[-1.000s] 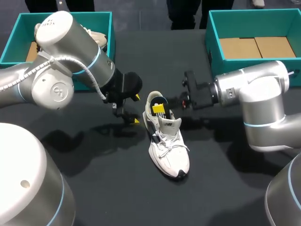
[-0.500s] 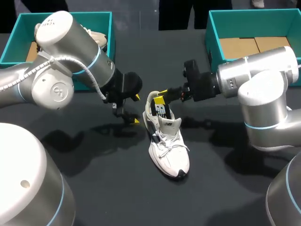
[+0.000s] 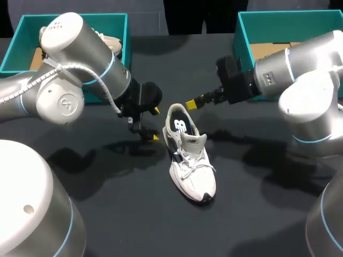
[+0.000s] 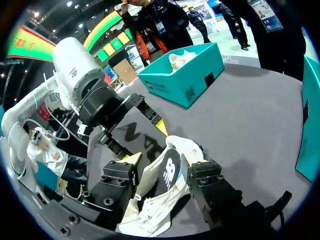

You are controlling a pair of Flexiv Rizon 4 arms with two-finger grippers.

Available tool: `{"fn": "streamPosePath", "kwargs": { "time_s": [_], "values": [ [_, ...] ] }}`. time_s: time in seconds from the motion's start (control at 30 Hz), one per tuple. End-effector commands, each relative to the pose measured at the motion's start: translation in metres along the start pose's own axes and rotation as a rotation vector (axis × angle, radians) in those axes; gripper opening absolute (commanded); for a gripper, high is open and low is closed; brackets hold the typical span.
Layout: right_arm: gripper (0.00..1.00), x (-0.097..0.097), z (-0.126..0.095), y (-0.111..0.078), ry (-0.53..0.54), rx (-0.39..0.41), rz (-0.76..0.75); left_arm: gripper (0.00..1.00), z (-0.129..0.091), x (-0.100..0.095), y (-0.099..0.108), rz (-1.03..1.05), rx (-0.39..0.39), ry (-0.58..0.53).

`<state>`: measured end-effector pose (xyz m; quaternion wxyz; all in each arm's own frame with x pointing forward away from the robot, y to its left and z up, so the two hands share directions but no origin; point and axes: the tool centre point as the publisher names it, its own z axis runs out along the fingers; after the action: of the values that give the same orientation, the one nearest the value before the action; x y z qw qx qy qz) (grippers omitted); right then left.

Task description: Take the shoe out of the shoebox, open the shoe tongue, remove and reinsert the insole, then place the shoe into the shoebox

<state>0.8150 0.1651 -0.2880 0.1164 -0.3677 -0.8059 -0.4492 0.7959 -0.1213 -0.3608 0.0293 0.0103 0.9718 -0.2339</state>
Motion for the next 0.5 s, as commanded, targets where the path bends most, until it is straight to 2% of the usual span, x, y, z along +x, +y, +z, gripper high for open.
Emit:
{"fn": "streamPosePath", "kwargs": {
  "time_s": [0.03,0.2,0.3,0.33,0.37,0.4,0.5],
  "values": [
    [0.48,-0.008,-0.007,0.006,-0.036,0.245,0.076,1.00,-0.001,0.000,0.000,0.000,-0.001,0.000],
    [0.46,-0.020,-0.017,0.004,-0.132,0.371,0.204,1.00,-0.001,0.000,0.000,0.000,-0.001,0.000],
    [0.29,-0.021,-0.024,0.006,-0.196,0.414,0.243,1.00,-0.001,0.000,0.000,0.000,-0.001,0.000],
    [0.20,-0.021,-0.025,0.006,-0.218,0.425,0.251,1.00,-0.001,0.000,0.000,0.000,-0.001,0.000],
    [0.04,-0.020,-0.027,0.007,-0.239,0.437,0.259,1.00,-0.001,0.000,0.000,0.000,-0.001,0.000],
    [0.00,-0.019,-0.029,0.008,-0.262,0.449,0.266,1.00,-0.004,-0.001,0.000,0.008,0.007,0.003],
    [0.00,-0.017,-0.033,0.009,-0.323,0.476,0.282,1.00,-0.017,-0.008,0.006,0.007,0.036,0.020]
  ]
}}
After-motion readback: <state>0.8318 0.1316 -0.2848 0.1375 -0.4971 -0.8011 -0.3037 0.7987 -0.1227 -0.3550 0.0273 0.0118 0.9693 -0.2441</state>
